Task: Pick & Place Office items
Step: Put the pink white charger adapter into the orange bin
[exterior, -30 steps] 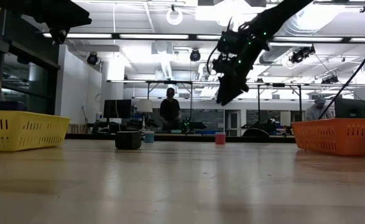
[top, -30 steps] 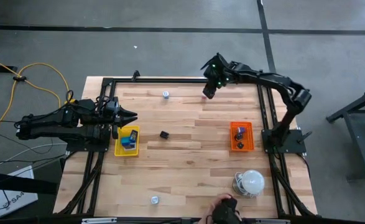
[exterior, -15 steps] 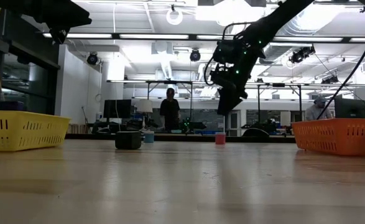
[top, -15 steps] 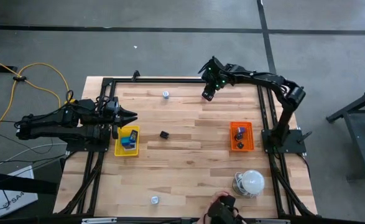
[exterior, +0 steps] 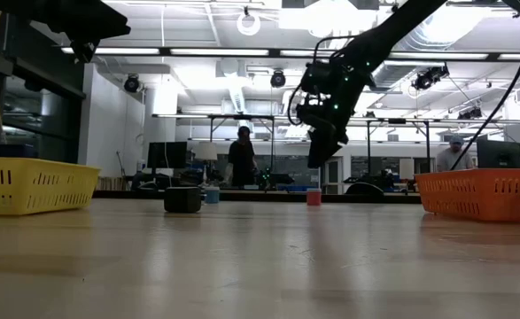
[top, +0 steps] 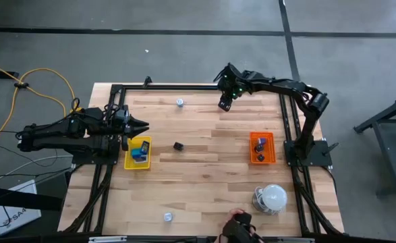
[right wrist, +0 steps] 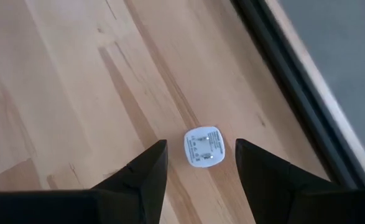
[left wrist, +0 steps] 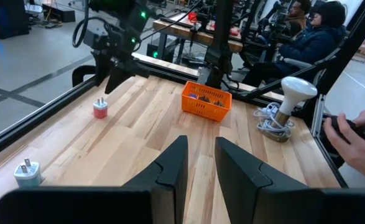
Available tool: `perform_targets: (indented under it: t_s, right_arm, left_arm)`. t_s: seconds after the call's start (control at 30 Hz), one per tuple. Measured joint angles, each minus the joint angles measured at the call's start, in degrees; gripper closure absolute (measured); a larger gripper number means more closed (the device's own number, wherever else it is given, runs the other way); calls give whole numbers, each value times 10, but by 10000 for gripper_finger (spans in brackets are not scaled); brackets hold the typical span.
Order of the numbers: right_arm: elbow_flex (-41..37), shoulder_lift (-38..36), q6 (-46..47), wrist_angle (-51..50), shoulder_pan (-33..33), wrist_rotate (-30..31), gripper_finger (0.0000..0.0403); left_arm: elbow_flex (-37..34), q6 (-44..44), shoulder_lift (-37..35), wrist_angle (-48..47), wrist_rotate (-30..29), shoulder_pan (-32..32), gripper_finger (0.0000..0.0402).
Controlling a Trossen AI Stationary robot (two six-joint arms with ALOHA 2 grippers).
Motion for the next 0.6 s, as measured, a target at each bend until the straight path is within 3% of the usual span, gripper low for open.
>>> perform_targets:
  t_s: [0.6]
  right_arm:
    - [0,48,-14,-5,-7,-5,228]
  left_arm:
    - [0,0,0,0,0,0,324]
